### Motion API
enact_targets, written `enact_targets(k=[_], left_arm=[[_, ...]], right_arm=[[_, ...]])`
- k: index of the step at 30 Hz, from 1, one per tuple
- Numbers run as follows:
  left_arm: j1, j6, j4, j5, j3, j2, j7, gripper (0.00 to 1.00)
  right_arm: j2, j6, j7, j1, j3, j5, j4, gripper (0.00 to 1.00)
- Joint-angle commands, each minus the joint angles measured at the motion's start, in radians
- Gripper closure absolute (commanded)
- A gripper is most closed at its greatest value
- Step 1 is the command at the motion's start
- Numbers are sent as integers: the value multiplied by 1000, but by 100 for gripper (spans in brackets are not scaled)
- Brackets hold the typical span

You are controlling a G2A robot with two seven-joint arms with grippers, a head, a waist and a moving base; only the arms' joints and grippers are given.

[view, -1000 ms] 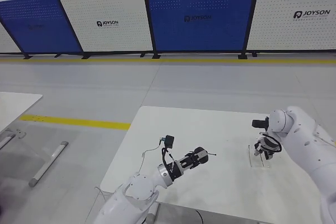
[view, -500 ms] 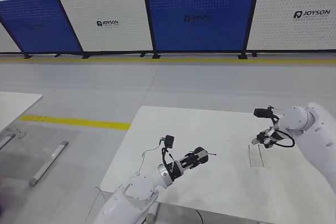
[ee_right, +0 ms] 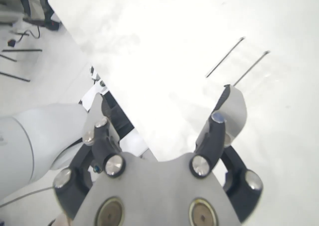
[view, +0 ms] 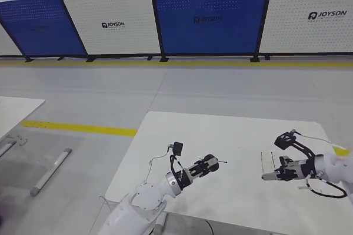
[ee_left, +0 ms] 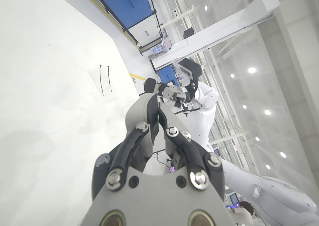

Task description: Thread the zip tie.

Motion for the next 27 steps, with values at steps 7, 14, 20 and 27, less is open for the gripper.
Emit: enact_targets(k=[7, 14, 20, 27], left_arm=[[0, 0, 0, 0, 0, 0, 0, 100], [0, 0, 0, 0, 0, 0, 0, 100], [0, 0, 0, 0, 0, 0, 0, 100], [0, 0, 0, 0, 0, 0, 0, 100]], right_arm=[[-1, 0, -12, 3, -1, -2, 5, 0], [3, 0, -25, -10, -7, 191, -51, 0], [-4, 0, -12, 16, -28, 340, 69, 0], [-75, 0, -12, 212, -280, 411, 353, 0]])
